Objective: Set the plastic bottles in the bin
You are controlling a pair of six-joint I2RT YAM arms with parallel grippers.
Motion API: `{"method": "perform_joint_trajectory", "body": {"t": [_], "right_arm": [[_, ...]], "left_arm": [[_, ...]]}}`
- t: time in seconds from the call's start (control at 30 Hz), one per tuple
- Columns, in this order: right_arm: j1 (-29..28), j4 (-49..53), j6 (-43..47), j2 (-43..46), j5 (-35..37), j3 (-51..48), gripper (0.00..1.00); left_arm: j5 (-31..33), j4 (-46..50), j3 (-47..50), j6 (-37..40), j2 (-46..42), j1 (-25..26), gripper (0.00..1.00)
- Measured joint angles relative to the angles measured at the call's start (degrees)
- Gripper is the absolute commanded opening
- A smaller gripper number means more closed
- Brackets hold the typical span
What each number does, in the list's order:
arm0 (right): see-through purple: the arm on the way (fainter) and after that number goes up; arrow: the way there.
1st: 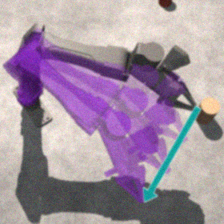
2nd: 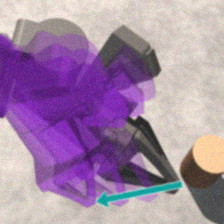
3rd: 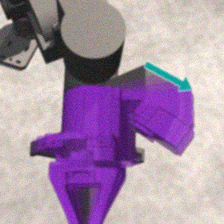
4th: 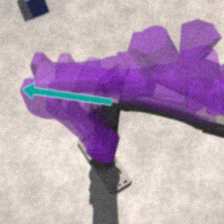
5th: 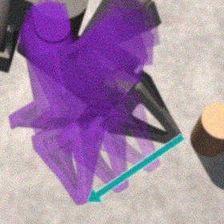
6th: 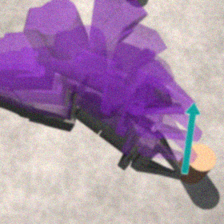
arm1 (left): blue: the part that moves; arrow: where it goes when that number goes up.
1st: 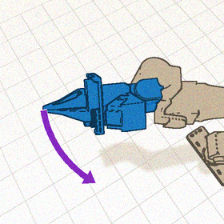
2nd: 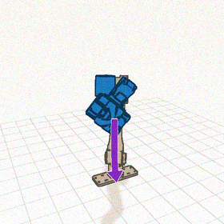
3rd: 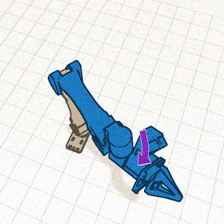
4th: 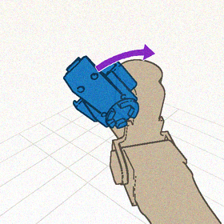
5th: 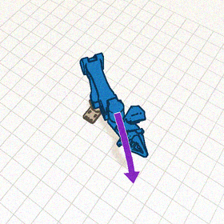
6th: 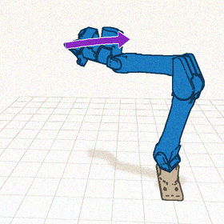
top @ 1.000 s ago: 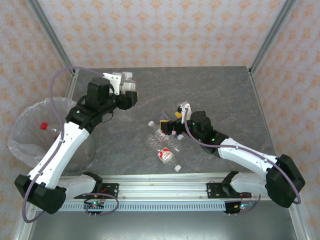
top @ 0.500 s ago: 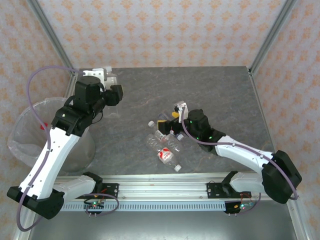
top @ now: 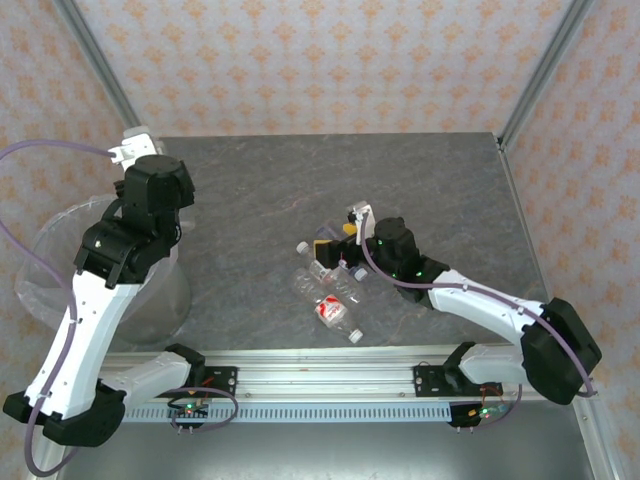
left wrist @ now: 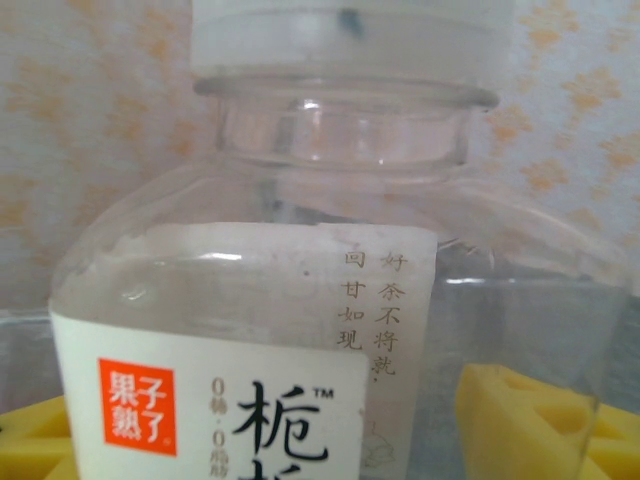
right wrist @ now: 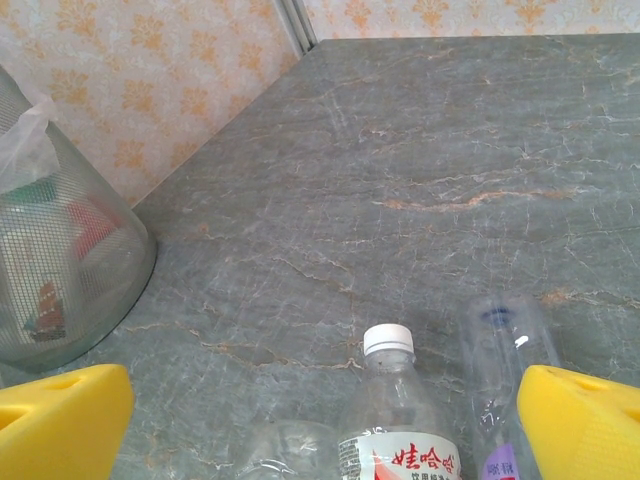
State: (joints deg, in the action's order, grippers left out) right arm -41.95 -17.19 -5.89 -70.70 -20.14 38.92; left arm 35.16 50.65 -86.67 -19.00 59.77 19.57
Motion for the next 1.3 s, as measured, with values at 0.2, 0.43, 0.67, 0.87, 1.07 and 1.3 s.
{"method": "perform_joint_trajectory", "body": {"t": [0.2, 0.43, 0.67, 0.87, 1.07, 1.3], "right_arm": [[0.0, 0.0, 0.0, -0.3, 0.0, 0.5, 0.99], [0.0, 0.1, 0.0, -0.3, 0.0, 0.5, 0.99], [0.0, 0.3, 0.0, -0.3, 0.2, 0.5, 0.99], [0.0, 0.4, 0.0, -0.6, 0.2, 0.6, 0.99], [0.0, 0.5, 0.0, -1.2, 0.2, 0.7, 0.99], [0.0, 1.2, 0.2, -1.2, 0.2, 1.2, 0.99]], "left_arm": [[9.7, 1.1, 0.0, -1.3, -1.3, -1.9, 0.00], [15.3, 3.1, 1.2, -3.7, -2.0, -5.6, 0.00], [16.2, 3.2, 6.0, -4.2, -5.2, -12.0, 0.00], [13.7, 4.6, 8.3, -6.4, -6.5, -21.5, 0.00], [8.6, 5.5, 11.5, -9.0, -6.5, -28.9, 0.00], [2.8, 5.4, 14.2, -12.7, -6.8, -35.8, 0.11]]}}
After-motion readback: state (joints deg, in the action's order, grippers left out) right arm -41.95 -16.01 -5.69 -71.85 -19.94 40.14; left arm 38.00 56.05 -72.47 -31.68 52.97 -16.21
